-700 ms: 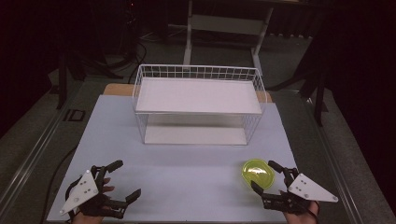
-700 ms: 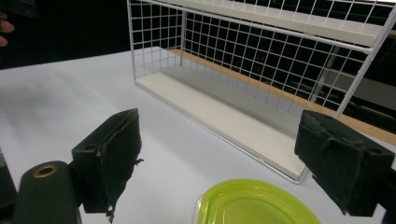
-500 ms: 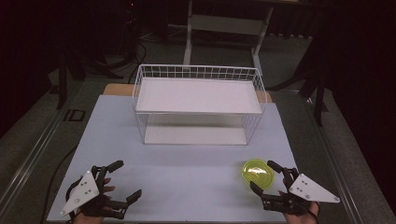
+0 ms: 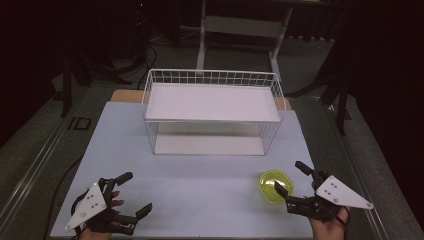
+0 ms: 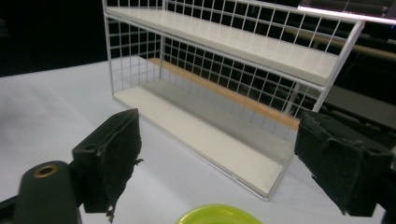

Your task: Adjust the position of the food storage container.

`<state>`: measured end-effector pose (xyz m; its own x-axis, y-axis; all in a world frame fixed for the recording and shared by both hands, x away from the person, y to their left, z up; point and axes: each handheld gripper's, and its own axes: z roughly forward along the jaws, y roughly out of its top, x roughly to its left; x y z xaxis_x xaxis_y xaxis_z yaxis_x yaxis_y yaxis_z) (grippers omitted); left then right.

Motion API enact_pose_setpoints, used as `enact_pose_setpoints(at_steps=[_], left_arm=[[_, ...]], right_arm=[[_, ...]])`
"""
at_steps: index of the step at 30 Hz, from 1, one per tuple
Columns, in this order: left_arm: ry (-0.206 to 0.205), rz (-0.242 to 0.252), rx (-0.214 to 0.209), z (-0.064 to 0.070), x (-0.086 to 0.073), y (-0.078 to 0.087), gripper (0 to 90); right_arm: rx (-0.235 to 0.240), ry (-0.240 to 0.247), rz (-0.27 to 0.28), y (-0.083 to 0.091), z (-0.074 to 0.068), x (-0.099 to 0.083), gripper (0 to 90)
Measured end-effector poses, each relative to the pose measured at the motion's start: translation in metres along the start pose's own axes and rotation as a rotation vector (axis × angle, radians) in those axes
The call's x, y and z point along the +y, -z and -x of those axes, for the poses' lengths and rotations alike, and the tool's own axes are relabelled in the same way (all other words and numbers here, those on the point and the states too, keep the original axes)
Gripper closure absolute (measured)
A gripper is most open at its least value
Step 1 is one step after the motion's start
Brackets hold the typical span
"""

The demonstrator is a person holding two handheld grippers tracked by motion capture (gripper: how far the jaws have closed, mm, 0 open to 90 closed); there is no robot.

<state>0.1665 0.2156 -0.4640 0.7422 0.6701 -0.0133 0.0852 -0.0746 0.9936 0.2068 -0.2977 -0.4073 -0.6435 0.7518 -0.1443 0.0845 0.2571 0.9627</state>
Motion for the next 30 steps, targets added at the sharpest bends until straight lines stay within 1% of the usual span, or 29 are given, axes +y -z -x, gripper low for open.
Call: enact_pose_setpoints(at_steps=[1, 2, 3, 4, 5, 6, 7, 8, 9, 10, 11, 12, 13, 14, 15, 16, 17, 18, 19, 20, 21, 23, 24, 25, 26, 27, 28, 30], left_arm=[[0.001, 0.001, -0.001, 0.0, 0.0, 0.0, 0.2], [0.001, 0.001, -0.004, 0.0, 0.0, 0.0, 0.2], [0.001, 0.001, -0.004, 0.0, 0.0, 0.0, 0.2], [0.0, 0.0, -0.006, 0.001, 0.0, -0.001, 0.2], [0.0, 0.0, -0.006, 0.001, 0.0, -0.001, 0.2], [-0.003, 0.001, -0.006, 0.001, 0.0, -0.001, 0.2], [-0.003, 0.002, -0.006, 0.002, 0.0, -0.001, 0.2], [-0.004, 0.002, -0.005, 0.002, 0.0, -0.001, 0.1], [-0.004, 0.001, -0.006, 0.002, 0.0, -0.002, 0.2], [-0.001, 0.001, -0.007, 0.002, 0.0, -0.002, 0.1], [-0.001, 0.001, -0.007, 0.002, 0.0, -0.002, 0.1], [-0.003, 0.0, -0.006, 0.002, 0.0, -0.002, 0.1], [-0.003, 0.0, -0.006, 0.002, 0.0, -0.002, 0.2], [0.0, 0.0, -0.008, 0.002, 0.0, -0.002, 0.2], [-0.002, -0.001, -0.007, 0.003, 0.0, -0.002, 0.2], [0.001, 0.0, -0.009, 0.003, 0.0, -0.002, 0.2], [0.001, 0.0, -0.009, 0.003, 0.0, -0.002, 0.2], [0.001, 0.0, -0.008, 0.003, 0.0, -0.002, 0.2], [0.002, 0.001, -0.008, 0.003, 0.0, -0.002, 0.2], [0.002, 0.001, -0.009, 0.002, 0.0, -0.002, 0.2], [0.005, 0.001, -0.008, 0.002, 0.0, -0.002, 0.2], [0.002, -0.003, -0.005, 0.002, 0.0, -0.003, 0.2], [0.003, -0.003, -0.007, 0.002, -0.001, -0.003, 0.2], [0.001, -0.006, -0.006, 0.002, -0.001, -0.003, 0.2], [0.001, -0.005, -0.006, 0.003, -0.001, -0.003, 0.2], [0.001, -0.005, -0.009, 0.003, -0.001, -0.003, 0.2], [0.0, -0.005, -0.009, 0.003, -0.001, -0.004, 0.2], [-0.002, -0.008, -0.009, 0.003, -0.001, -0.004, 0.2]], right_arm=[[-0.007, -0.007, 0.003, 0.0, 0.002, 0.0, 13.4], [0.001, -0.021, 0.002, 0.0, 0.004, 0.001, 12.8], [0.001, -0.021, 0.002, 0.0, 0.004, 0.001, 12.8], [-0.011, -0.032, 0.032, 0.0, 0.008, -0.001, 12.4], [-0.011, -0.032, 0.032, 0.0, 0.008, -0.001, 12.4], [-0.053, 0.013, 0.007, -0.003, 0.009, -0.002, 10.5], [-0.064, 0.018, 0.0, -0.004, 0.009, -0.003, 10.4], [-0.068, 0.013, -0.001, -0.005, 0.01, -0.004, 10.4], [-0.074, -0.001, 0.0, -0.005, 0.012, -0.006, 10.4], [-0.066, -0.025, -0.008, -0.006, 0.014, -0.007, 10.4], [-0.066, -0.025, -0.008, -0.006, 0.014, -0.007, 10.4], [-0.081, -0.04, -0.001, -0.006, 0.015, -0.009, 10.5], [-0.081, -0.04, -0.001, -0.006, 0.015, -0.009, 10.5], [-0.085, -0.053, 0.002, -0.005, 0.018, -0.01, 13.2], [-0.103, -0.095, -0.009, -0.003, 0.024, -0.014, 19.7], [-0.097, -0.12, -0.022, -0.002, 0.028, -0.016, 28.1], [-0.108, -0.136, -0.03, -0.001, 0.03, -0.018, 33.6], [-0.104, -0.142, -0.042, 0.0, 0.034, -0.02, 39.6], [-0.125, -0.139, -0.068, 0.0, 0.039, -0.026, 45.2], [-0.127, -0.139, -0.08, 0.0, 0.042, -0.029, 50.5], [-0.127, -0.139, -0.08, 0.0, 0.042, -0.029, 50.5], [-0.145, -0.132, -0.109, -0.001, 0.046, -0.036, 56.5], [-0.14, -0.141, -0.128, -0.001, 0.049, -0.04, 60.7], [-0.149, -0.141, -0.168, -0.003, 0.053, -0.048, 68.5], [-0.149, -0.141, -0.168, -0.003, 0.053, -0.048, 68.5], [-0.137, -0.152, -0.181, -0.003, 0.056, -0.052, 70.4], [-0.136, -0.152, -0.192, -0.004, 0.057, -0.056, 72.2], [-0.131, -0.154, -0.217, -0.005, 0.061, -0.064, 78.4]])
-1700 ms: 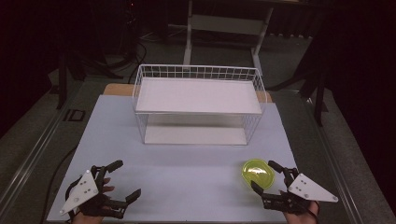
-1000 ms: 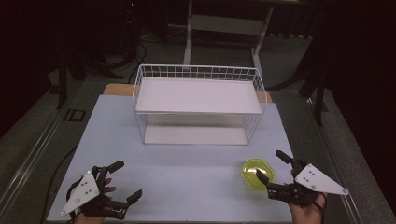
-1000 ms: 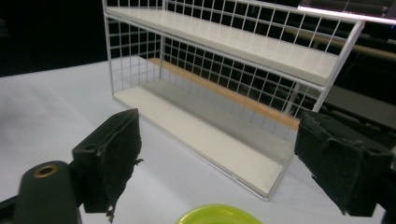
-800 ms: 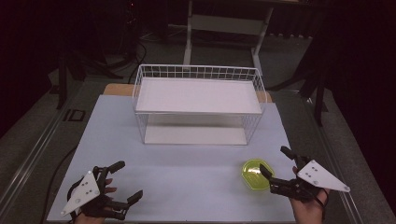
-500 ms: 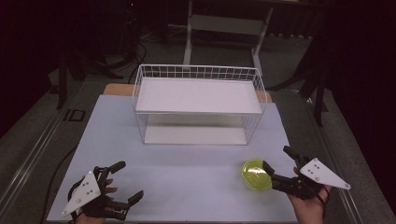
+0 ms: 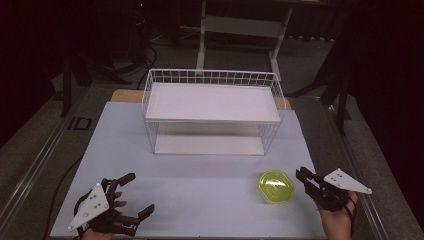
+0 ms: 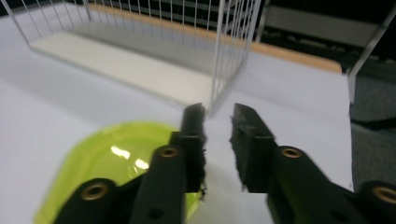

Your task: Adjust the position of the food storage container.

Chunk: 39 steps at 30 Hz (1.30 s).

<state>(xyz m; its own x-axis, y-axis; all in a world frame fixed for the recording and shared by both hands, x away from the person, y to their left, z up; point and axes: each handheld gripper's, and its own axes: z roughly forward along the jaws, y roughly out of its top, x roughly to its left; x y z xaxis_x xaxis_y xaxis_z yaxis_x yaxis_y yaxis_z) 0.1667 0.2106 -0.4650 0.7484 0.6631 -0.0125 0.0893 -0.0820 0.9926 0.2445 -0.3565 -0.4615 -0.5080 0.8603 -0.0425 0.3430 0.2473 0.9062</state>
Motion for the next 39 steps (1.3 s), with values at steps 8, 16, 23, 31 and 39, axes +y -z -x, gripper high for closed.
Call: enact_pose_setpoints(at_steps=[8, 16, 23, 31, 39], left_arm=[[0.0, 0.001, -0.003, 0.0, 0.0, 0.0, 0.2], [-0.001, 0.003, -0.01, 0.001, 0.001, -0.001, 0.2], [-0.027, -0.006, -0.023, 0.006, 0.002, -0.003, 0.1], [-0.021, -0.006, -0.019, 0.005, 0.002, -0.003, 0.2], [-0.017, -0.012, -0.017, 0.005, 0.001, -0.004, 0.2]], right_arm=[[-0.036, -0.056, -0.13, -0.01, 0.008, -0.023, 90.0], [-0.032, -0.107, -0.251, -0.023, 0.004, -0.045, 90.0], [0.041, -0.141, -0.297, -0.036, -0.005, -0.05, 90.0], [0.127, -0.111, -0.331, -0.047, -0.023, -0.052, 90.0], [0.197, -0.075, -0.336, -0.058, -0.044, -0.045, 90.0]])
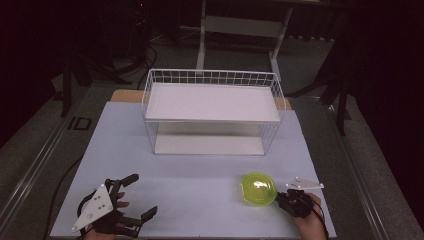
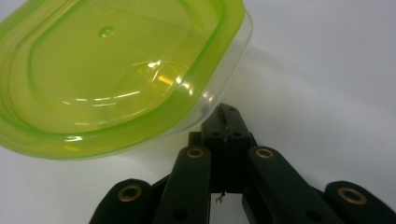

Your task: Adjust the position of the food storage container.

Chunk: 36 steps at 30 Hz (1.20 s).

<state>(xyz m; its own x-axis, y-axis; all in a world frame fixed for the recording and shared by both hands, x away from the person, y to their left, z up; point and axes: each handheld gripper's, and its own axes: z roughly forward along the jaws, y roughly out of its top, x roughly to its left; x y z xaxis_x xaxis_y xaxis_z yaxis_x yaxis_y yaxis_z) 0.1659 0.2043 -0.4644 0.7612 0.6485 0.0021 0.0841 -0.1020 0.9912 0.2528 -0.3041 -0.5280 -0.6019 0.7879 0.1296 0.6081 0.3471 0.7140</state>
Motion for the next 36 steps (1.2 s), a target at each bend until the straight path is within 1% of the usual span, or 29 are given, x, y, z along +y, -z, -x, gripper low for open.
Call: enact_pose_setpoints(at_steps=[2, 3, 5, 6, 7, 8, 10, 14, 18, 21, 29, 36], left_arm=[[-0.002, -0.004, 0.001, 0.0, 0.0, 0.0, 0.2], [-0.002, -0.003, 0.001, 0.0, 0.0, 0.0, 0.2], [-0.002, -0.004, 0.001, 0.0, 0.0, 0.0, 0.2], [0.0, -0.003, 0.001, 0.0, 0.0, 0.0, 0.2], [0.0, -0.003, 0.001, 0.0, 0.0, 0.0, 0.2], [0.0, -0.004, 0.002, 0.0, 0.0, 0.0, 0.2], [0.001, -0.006, 0.002, -0.001, -0.001, 0.0, 0.2], [0.001, -0.011, -0.001, 0.0, -0.001, -0.001, 0.2], [0.0, -0.012, -0.002, 0.0, -0.001, -0.001, 0.2], [0.002, -0.014, -0.002, -0.001, -0.002, -0.001, 0.2], [0.005, -0.02, -0.007, -0.001, -0.002, -0.002, 0.2], [0.001, -0.023, -0.007, -0.001, -0.002, -0.001, 0.2]], right_arm=[[0.017, 0.01, -0.007, -0.005, -0.005, 0.004, 90.0], [0.019, 0.025, -0.013, -0.007, -0.008, 0.006, 90.0], [0.045, 0.024, -0.017, -0.011, -0.013, 0.009, 90.0], [0.045, 0.028, -0.023, -0.013, -0.016, 0.01, 90.0], [0.045, 0.028, -0.023, -0.013, -0.016, 0.01, 90.0], [0.063, 0.042, -0.032, -0.017, -0.021, 0.011, 90.0], [0.069, 0.049, -0.038, -0.019, -0.024, 0.013, 90.0], [0.092, 0.052, -0.033, -0.023, -0.03, 0.019, 90.0], [0.108, 0.067, -0.035, -0.029, -0.039, 0.024, 90.0], [0.129, 0.069, -0.039, -0.033, -0.045, 0.026, 90.0], [0.165, 0.083, -0.053, -0.046, -0.061, 0.035, 90.0], [0.182, 0.096, -0.051, -0.059, -0.073, 0.045, 90.0]])
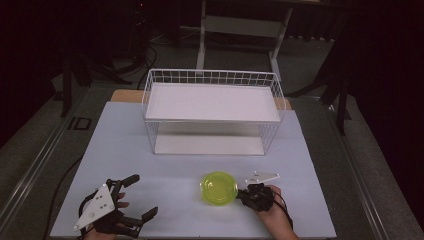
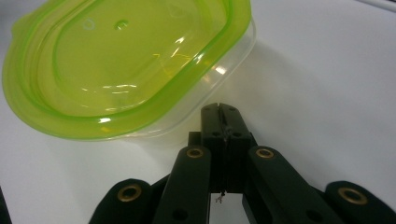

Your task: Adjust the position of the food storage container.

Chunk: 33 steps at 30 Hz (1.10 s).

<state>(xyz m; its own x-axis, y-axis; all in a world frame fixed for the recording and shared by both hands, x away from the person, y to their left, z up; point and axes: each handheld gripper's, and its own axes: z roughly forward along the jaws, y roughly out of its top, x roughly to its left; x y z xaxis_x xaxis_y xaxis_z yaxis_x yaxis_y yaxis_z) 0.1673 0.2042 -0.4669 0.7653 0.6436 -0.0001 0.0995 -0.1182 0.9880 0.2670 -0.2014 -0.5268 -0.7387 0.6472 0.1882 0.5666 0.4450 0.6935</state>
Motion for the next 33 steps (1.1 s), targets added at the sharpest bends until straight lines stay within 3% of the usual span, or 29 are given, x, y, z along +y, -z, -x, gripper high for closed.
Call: enact_pose_setpoints(at_steps=[7, 14, 20, 25, 26, 30, 31, 32, 33], left_arm=[[-0.004, -0.004, -0.006, 0.0, 0.0, -0.001, 0.2], [0.001, -0.009, -0.015, 0.0, -0.001, -0.002, 0.2], [0.001, -0.011, -0.023, 0.001, 0.0, -0.002, 0.1], [0.008, -0.01, -0.029, 0.002, 0.0, -0.004, 0.2], [0.01, -0.012, -0.034, 0.002, 0.0, -0.006, 0.1], [0.013, 0.001, -0.063, 0.007, 0.001, -0.01, 0.2], [0.013, 0.001, -0.063, 0.007, 0.001, -0.01, 0.2], [0.014, 0.0, -0.067, 0.007, 0.002, -0.011, 0.2], [0.013, 0.001, -0.072, 0.007, 0.002, -0.013, 0.2]], right_arm=[[0.019, 0.03, -0.011, -0.009, -0.009, 0.007, 90.0], [0.033, 0.03, -0.011, -0.014, -0.013, 0.011, 90.0], [-0.014, 0.047, 0.005, -0.005, -0.009, 0.011, 88.5], [-0.055, 0.067, 0.051, 0.01, -0.006, 0.012, 78.2], [-0.066, 0.081, 0.08, 0.02, -0.006, 0.014, 68.0], [-0.078, 0.095, 0.142, 0.039, -0.008, 0.018, 45.1], [-0.078, 0.095, 0.142, 0.039, -0.008, 0.018, 45.1], [-0.053, 0.092, 0.167, 0.046, -0.01, 0.019, 31.7], [-0.047, 0.098, 0.181, 0.05, -0.011, 0.019, 29.9]])
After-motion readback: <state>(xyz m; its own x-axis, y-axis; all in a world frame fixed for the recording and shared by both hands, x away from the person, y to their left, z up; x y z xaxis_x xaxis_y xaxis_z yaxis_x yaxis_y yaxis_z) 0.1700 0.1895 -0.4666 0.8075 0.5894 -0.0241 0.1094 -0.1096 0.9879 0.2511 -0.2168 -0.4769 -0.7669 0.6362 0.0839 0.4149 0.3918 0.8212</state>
